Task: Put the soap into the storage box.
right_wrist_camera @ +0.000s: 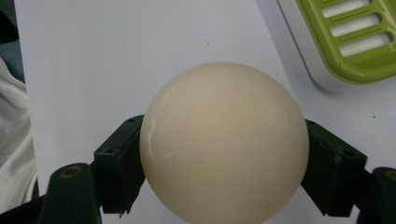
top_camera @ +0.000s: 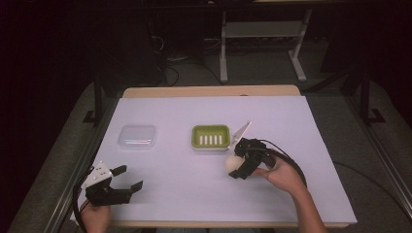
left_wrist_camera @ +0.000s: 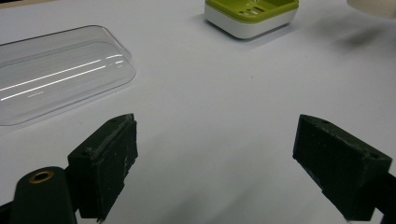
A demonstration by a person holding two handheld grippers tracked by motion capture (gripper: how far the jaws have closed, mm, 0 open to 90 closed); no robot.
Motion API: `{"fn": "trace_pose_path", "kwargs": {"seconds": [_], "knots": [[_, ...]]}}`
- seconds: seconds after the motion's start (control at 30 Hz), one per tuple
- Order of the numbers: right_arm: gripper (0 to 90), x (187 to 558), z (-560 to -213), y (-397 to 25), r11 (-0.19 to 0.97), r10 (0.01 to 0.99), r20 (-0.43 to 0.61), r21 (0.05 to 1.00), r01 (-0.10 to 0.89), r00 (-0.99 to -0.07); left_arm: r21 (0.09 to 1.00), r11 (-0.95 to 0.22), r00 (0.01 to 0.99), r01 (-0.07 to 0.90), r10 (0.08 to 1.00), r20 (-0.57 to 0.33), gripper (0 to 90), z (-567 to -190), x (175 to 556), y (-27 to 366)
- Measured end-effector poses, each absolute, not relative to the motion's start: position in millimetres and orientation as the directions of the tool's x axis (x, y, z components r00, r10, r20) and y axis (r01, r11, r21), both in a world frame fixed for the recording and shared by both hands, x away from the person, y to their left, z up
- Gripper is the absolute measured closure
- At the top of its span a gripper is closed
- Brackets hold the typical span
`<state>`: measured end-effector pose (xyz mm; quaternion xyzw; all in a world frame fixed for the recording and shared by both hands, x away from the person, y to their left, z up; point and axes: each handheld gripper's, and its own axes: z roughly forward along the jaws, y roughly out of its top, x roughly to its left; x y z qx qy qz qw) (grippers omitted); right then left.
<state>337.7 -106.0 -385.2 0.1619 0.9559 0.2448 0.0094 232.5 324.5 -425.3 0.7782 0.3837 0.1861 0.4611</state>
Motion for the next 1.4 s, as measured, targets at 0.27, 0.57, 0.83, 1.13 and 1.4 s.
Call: {"fn": "trace_pose_path", "kwargs": {"seconds": [0.27, 0.57, 0.83, 1.13, 1.4], "knots": [[23.3, 347.1, -375.3, -102.7, 0.818, 0.312, 0.06, 0.491, 0.3, -0.948, 0.861, -0.276, 0.634, 0.427, 0.77, -0.068, 13.0, -425.1, 232.1, 324.1], [23.3, 355.3, -365.6, -94.1, 0.809, 0.307, 0.069, 0.506, 0.298, -0.949, 0.861, -0.275, 0.634, 0.428, 0.771, -0.069, 13.0, -425.1, 232.1, 324.4], [23.3, 362.5, -356.8, -83.4, 0.815, 0.288, 0.053, 0.51, 0.274, -0.956, 0.862, -0.273, 0.634, 0.426, 0.771, -0.069, 13.0, -425.2, 231.9, 324.7], [23.3, 371.1, -350.5, -74.2, 0.815, 0.278, 0.049, 0.517, 0.262, -0.959, 0.862, -0.273, 0.634, 0.427, 0.77, -0.07, 13.0, -425.1, 231.6, 324.7], [23.3, 381.3, -342.8, -64.7, 0.822, 0.274, 0.048, 0.507, 0.259, -0.961, 0.861, -0.274, 0.636, 0.428, 0.769, -0.071, 13.0, -425.4, 232.0, 324.5]]}}
